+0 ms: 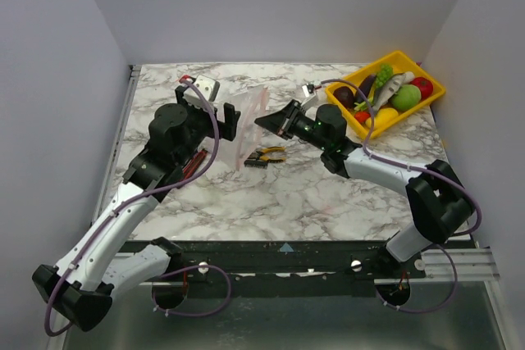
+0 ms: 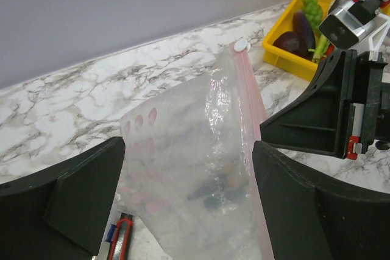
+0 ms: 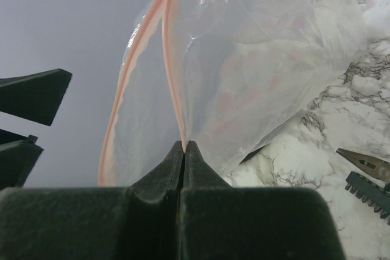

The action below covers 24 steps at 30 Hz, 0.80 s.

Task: Place the food in the zip-top bag and seal the zipper
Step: Open the zipper of the food storage bag at the center of the board.

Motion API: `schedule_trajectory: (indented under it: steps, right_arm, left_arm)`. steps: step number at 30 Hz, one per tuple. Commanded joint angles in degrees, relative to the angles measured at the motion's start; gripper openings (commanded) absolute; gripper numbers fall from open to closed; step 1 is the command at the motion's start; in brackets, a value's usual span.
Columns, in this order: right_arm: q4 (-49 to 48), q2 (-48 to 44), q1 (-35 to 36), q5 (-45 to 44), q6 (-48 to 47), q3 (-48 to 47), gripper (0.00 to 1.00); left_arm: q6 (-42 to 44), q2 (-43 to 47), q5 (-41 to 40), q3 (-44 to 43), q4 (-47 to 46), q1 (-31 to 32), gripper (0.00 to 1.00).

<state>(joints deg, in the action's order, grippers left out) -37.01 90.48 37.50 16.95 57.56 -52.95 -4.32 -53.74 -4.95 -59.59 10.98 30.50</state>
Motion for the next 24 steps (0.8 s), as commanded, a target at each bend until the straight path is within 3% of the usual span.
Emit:
schedule_trajectory:
  steps: [1, 6, 14, 24]
  right_arm:
    - [0.43, -0.25, 0.17, -3.72, 3.03, 0.1, 0.01]
    - [8.21, -0.81, 1.11, -8.61, 2.89, -2.26, 0.01]
    - [20.26, 0.24, 5.77, -18.7, 1.92, -9.15, 0.01]
    - [24.7, 1.8, 9.95, -24.76, 3.17, -13.46, 0.01]
  left_arm:
    - [1.16, -2.14, 0.34, -2.2, 1.1, 0.26, 0.86]
    - [1.65, -4.79, 0.96, -3.24, 1.83, 1.39, 0.85]
    - [4.05, -6.15, -5.84, -3.59, 1.81, 4.31, 0.84]
    - [7.26, -6.38, -12.63, -3.43, 1.76, 6.05, 0.62]
